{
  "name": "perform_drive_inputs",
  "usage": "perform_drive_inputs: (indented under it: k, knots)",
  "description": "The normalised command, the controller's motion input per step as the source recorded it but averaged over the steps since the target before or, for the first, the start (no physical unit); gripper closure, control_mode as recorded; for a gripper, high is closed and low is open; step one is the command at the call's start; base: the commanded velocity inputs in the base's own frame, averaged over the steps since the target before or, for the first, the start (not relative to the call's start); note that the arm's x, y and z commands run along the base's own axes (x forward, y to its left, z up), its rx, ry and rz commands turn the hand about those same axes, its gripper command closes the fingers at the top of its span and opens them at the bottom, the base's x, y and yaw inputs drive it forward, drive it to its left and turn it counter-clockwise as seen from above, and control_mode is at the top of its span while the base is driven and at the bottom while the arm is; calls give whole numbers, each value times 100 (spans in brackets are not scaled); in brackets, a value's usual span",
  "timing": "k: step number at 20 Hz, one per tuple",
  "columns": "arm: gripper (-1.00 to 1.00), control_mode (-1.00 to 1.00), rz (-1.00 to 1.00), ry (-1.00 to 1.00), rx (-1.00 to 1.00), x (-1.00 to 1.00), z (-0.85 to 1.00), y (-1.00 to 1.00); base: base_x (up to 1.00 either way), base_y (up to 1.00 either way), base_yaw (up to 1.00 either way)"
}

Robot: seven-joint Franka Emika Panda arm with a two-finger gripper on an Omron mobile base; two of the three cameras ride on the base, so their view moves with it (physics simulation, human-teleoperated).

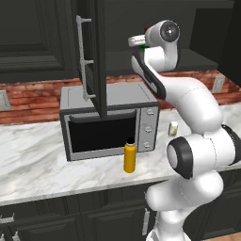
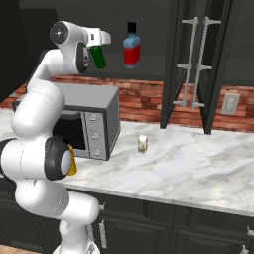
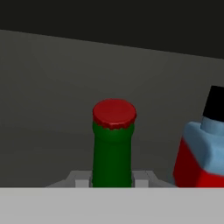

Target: Sort all alcoholic drinks to one cabinet, and non-alcoholic drinks to the other.

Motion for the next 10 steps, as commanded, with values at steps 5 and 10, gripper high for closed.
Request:
perform_drive_inputs:
  k: [5,10]
  knots:
    - [100,-100,0,0,0,18,-16,0,0,0,0]
    - [100,-100,0,0,0,17,-17,0,0,0,0]
